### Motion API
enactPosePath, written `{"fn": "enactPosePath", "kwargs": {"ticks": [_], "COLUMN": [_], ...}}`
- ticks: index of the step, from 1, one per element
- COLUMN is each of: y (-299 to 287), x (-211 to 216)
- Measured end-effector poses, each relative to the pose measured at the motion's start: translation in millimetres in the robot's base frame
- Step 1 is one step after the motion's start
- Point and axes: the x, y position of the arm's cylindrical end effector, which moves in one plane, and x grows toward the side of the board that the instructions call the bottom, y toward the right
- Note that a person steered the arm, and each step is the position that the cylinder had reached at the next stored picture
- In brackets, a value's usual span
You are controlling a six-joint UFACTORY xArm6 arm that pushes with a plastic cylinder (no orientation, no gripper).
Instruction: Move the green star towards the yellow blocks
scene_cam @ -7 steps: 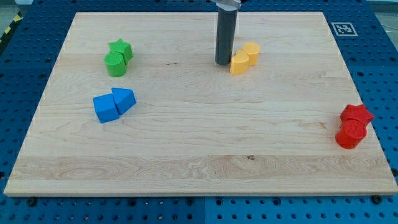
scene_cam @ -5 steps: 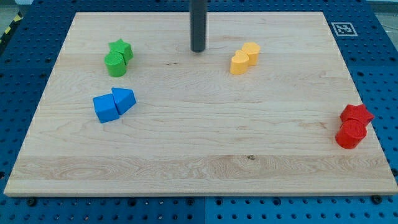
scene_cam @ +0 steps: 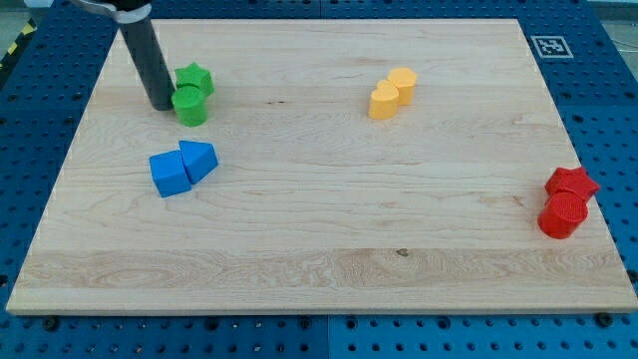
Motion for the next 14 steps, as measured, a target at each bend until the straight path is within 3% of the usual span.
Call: {"fn": "enactPosePath", "kwargs": {"ticks": [2,4,6,8,9,10,11,13,14], "y": [69.2,4.5,-1.7,106.6,103.2,45.7,44.9,158.3,152.8], "x": [-48.7,-32.2,-91.7,-91.8,-91.8,-90.9,-73.6,-68.5,-68.2]}}
